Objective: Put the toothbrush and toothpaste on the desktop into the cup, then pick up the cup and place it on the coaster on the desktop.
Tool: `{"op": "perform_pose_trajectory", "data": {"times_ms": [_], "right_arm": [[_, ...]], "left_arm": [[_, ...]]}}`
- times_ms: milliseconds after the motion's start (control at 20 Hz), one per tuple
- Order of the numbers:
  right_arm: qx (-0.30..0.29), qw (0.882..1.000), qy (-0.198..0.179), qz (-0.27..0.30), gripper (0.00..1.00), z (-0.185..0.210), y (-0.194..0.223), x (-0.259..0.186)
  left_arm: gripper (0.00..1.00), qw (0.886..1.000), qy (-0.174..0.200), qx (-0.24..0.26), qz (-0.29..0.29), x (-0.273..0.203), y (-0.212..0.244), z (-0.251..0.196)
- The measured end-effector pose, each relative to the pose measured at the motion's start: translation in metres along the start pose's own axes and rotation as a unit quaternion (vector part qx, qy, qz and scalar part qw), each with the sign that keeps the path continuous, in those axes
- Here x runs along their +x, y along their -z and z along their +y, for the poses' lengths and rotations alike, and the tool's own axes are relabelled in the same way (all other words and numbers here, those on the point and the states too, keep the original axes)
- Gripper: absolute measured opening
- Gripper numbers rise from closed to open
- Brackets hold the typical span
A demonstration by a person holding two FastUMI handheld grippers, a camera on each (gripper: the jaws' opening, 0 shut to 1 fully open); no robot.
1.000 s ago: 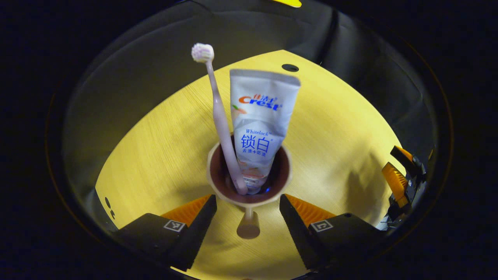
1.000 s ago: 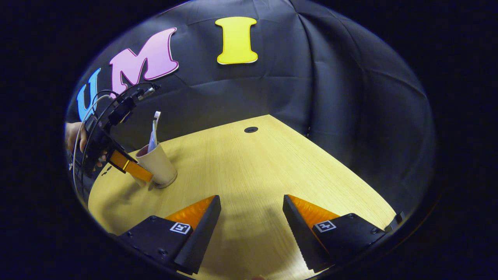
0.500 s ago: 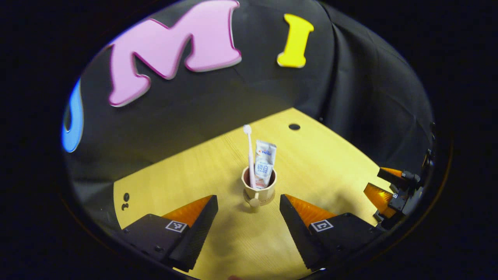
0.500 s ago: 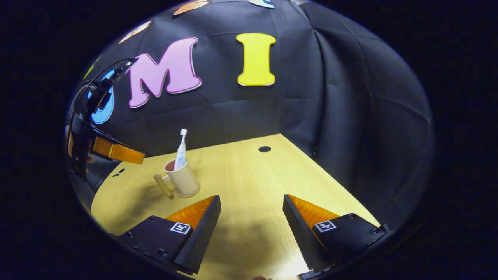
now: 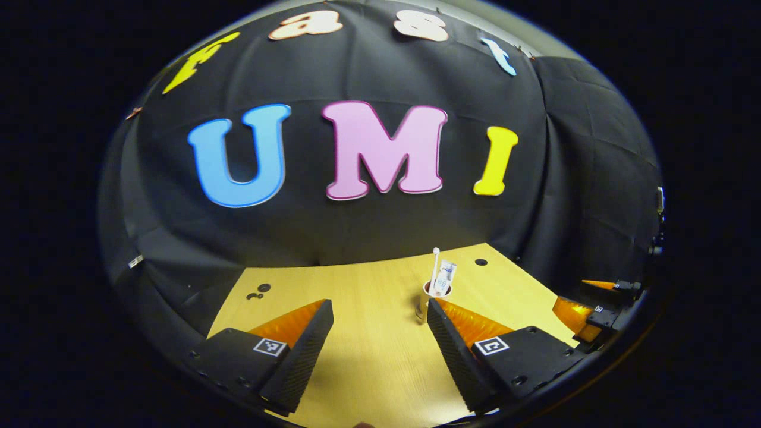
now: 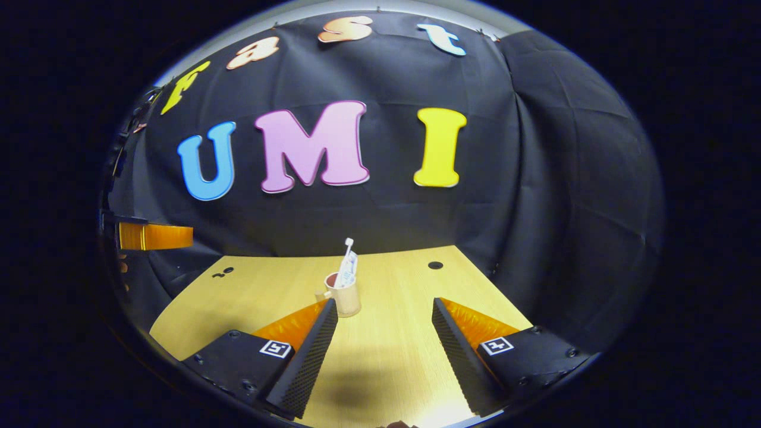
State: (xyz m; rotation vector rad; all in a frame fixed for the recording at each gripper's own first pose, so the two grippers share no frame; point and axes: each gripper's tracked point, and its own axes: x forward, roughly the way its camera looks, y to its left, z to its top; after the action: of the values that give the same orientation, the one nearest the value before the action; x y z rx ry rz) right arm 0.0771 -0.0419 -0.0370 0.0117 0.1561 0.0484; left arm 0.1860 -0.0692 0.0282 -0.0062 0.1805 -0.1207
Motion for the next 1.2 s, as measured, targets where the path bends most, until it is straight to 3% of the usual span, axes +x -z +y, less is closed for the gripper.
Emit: {"op": "perform_pose_trajectory", "data": {"times_ms": [450, 650, 950, 1200], "right_arm": [[-0.012, 0.999, -0.023, -0.040, 0.99, 0.041, -0.023, -0.108], [0.004, 0.999, -0.027, -0.046, 0.98, 0.045, -0.018, -0.144], [0.022, 0.999, -0.020, -0.032, 0.99, 0.050, 0.006, -0.164], [0.005, 1.000, -0.021, -0.021, 0.99, 0.056, 0.015, -0.166]], "left_arm": [[0.99, 0.994, -0.059, -0.051, -0.075, -0.147, 0.039, 0.041], [0.99, 0.990, -0.076, -0.066, -0.096, -0.183, 0.053, 0.044], [0.99, 0.990, -0.077, -0.062, -0.101, -0.203, 0.071, 0.040], [0.99, 0.993, -0.050, -0.056, -0.093, -0.196, 0.075, 0.033]]}}
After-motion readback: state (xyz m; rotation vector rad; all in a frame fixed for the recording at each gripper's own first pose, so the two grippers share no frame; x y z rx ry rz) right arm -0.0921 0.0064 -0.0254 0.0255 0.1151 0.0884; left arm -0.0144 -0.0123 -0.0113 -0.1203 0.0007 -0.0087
